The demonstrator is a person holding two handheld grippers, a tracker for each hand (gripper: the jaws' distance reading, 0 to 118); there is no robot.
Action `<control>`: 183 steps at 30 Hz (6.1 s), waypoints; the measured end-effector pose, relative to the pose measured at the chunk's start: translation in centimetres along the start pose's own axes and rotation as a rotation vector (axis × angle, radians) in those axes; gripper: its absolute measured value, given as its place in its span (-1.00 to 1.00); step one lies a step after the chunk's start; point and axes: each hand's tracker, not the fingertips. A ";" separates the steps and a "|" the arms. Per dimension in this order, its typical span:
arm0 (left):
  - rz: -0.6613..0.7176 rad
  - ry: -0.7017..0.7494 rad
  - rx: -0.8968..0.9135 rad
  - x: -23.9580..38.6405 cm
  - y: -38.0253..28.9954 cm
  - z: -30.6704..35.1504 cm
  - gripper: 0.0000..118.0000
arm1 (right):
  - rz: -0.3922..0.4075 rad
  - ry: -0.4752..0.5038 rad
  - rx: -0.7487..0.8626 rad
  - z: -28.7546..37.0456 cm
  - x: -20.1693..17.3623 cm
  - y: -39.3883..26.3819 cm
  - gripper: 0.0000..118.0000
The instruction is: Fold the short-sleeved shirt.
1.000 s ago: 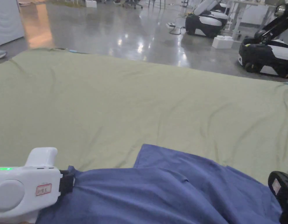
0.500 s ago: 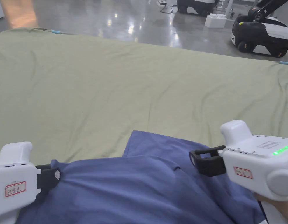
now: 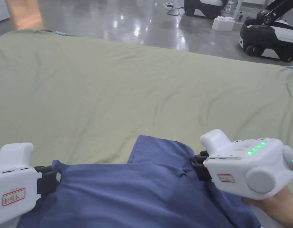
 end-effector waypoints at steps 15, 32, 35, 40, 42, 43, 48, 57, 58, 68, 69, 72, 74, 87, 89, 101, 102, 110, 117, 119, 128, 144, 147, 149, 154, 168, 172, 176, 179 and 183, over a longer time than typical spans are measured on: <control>-0.125 -0.114 0.400 4.0 13.4 14.0 -0.94 | -0.258 -0.350 0.609 26.7 7.5 2.1 -0.82; -0.200 0.018 0.559 9.1 31.6 15.9 -0.94 | -0.264 -0.531 0.770 33.2 16.3 13.6 -0.82; -0.194 0.055 0.555 10.0 34.8 14.8 -0.94 | -0.279 -0.538 0.756 31.5 18.2 17.2 -0.82; -0.239 0.154 0.595 11.3 39.8 13.2 -0.94 | -0.319 -0.578 0.764 28.9 20.8 23.0 -0.82; -0.253 0.179 0.618 11.8 41.2 13.0 -0.94 | -0.317 -0.601 0.783 28.4 21.3 25.1 -0.82; -0.254 0.191 0.635 12.1 42.1 12.8 -0.94 | -0.308 -0.620 0.799 28.1 21.5 26.2 -0.82; -0.262 0.251 0.707 12.8 45.2 11.3 -0.94 | -0.296 -0.659 0.871 27.8 22.0 30.5 -0.82; -0.243 0.255 0.779 12.2 46.9 6.6 -0.94 | -0.258 -0.711 0.949 26.1 22.1 32.8 -0.82; -0.240 0.248 0.777 11.9 46.5 5.8 -0.94 | -0.263 -0.705 0.951 25.5 22.3 32.3 -0.82; -0.202 0.171 0.577 9.6 39.7 -2.0 -0.94 | -0.380 -0.542 0.771 16.9 22.9 24.5 -0.82; -0.202 0.161 0.549 9.4 38.6 -2.4 -0.94 | -0.383 -0.534 0.744 16.1 22.5 23.3 -0.82; -0.203 0.150 0.496 9.0 35.5 -3.0 -0.94 | -0.390 -0.492 0.684 14.8 21.5 20.3 -0.82; -0.214 0.144 0.452 8.7 33.1 -3.1 -0.94 | -0.399 -0.466 0.650 14.4 20.3 17.9 -0.82; -0.248 0.106 0.244 6.2 12.2 0.5 -0.94 | -0.547 -0.301 0.509 16.7 9.2 -3.0 -0.82; -0.170 0.071 0.237 5.6 9.0 1.3 -0.94 | -0.575 -0.300 0.498 17.2 7.5 -5.8 -0.82; 0.073 0.061 0.253 2.5 -2.7 6.3 -0.94 | -0.550 -0.355 0.456 21.3 0.4 -16.0 -0.83; 0.080 0.057 0.243 2.1 -3.1 6.9 -0.94 | -0.554 -0.368 0.449 21.8 -0.1 -16.7 -0.83; 0.074 0.027 0.237 1.8 -6.4 10.1 -0.94 | -0.681 -0.424 0.465 25.8 -2.5 -23.0 -0.83; -0.004 0.083 0.222 1.7 -6.7 8.0 -0.94 | -0.614 -0.323 0.327 21.4 -2.3 -23.5 -0.88; 0.023 0.111 0.202 0.9 -7.0 7.0 -0.94 | -0.612 -0.313 0.312 20.1 -2.6 -23.1 -0.90; 0.035 0.137 0.181 1.0 -9.0 7.5 0.65 | -0.605 -0.336 0.368 20.3 -2.3 -22.3 0.10; 0.089 0.097 0.359 3.2 -10.9 15.9 -1.00 | -0.566 -0.286 0.372 20.2 -7.4 -19.9 -0.96; 0.057 0.038 0.410 3.1 -7.5 15.2 -1.00 | -0.543 -0.272 0.411 20.4 -6.6 -18.3 -0.96; 0.054 -0.022 0.430 2.7 -3.7 13.8 -1.00 | -0.557 -0.254 0.462 20.7 -6.0 -17.0 -0.96; -0.019 -0.095 0.395 1.9 7.7 6.6 -1.00 | -0.615 -0.224 0.522 20.3 -3.2 -14.3 -0.96; 0.014 0.082 -0.061 -2.2 24.5 -22.7 0.76 | -0.656 -0.243 0.531 15.8 3.4 -8.9 -0.96; -0.005 0.026 -0.123 -1.8 23.7 -25.2 0.75 | -0.670 -0.244 0.510 14.7 4.8 -8.6 -0.96; -0.116 0.078 -0.106 -0.3 23.1 -24.9 0.48 | -0.660 -0.257 0.480 14.0 5.4 -8.3 -0.96; -0.168 0.048 -0.076 1.2 22.7 -23.6 -0.56 | -0.658 -0.242 0.453 13.4 6.3 -8.1 -0.96; -0.118 -0.175 -0.160 3.2 21.8 -23.2 -0.93 | -0.685 -0.237 0.396 11.1 10.4 -6.1 -0.96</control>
